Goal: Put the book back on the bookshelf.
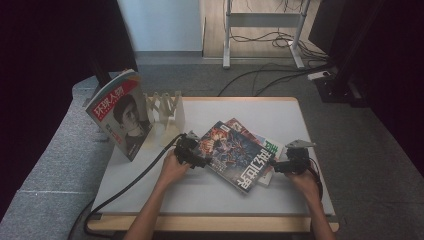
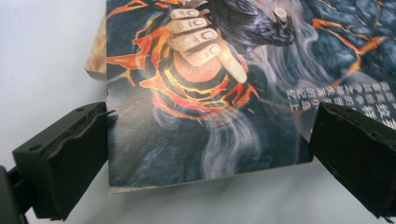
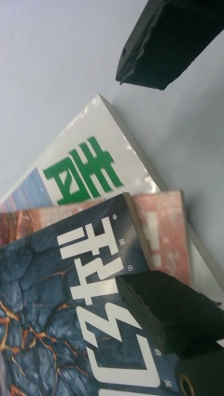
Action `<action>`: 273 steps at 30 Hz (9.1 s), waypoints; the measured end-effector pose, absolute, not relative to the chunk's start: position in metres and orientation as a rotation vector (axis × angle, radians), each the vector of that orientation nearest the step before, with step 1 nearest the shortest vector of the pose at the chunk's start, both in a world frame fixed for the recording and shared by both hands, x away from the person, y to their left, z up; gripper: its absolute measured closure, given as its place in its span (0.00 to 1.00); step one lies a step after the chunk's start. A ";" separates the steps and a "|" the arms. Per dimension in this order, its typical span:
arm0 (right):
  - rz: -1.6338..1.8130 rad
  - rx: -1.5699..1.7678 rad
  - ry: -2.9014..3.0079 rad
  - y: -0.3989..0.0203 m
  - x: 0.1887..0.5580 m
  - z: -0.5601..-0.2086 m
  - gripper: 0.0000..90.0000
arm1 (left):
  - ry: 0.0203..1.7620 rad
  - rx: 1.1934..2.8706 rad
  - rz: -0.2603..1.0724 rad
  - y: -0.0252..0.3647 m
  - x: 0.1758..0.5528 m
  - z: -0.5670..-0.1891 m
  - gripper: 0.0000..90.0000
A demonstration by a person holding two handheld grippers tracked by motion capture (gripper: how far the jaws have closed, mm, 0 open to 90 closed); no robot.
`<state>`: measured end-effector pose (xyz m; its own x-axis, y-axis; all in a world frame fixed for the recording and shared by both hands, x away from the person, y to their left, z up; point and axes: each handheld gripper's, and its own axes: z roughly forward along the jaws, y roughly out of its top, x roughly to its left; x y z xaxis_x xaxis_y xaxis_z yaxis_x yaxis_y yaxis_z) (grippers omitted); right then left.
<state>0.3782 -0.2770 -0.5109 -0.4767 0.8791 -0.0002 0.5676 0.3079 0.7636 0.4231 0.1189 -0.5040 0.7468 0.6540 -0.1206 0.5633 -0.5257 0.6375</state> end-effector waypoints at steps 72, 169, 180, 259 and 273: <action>1.063 1.239 2.173 -0.252 0.438 -0.500 0.00 | 0.817 2.295 0.212 0.133 0.372 -0.484 0.00; 1.010 1.194 2.204 -0.256 0.377 -0.513 0.07 | 0.858 2.343 0.128 0.111 0.453 -0.498 0.00; 0.999 1.194 2.202 -0.248 0.385 -0.514 0.04 | 0.858 2.359 0.145 0.111 0.433 -0.499 0.00; 1.084 1.317 2.271 -0.241 0.457 -0.501 0.00 | 0.824 2.248 0.218 0.133 0.378 -0.527 0.00; 1.163 1.393 2.358 -0.231 0.482 -0.514 0.00 | 0.821 2.246 0.224 0.133 0.377 -0.527 0.00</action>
<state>0.4819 -0.2310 -0.5144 -0.5509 0.8015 0.2327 0.6725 0.2612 0.6925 0.3775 0.1325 -0.5272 0.7817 0.6187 -0.0788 0.4930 -0.5355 0.6856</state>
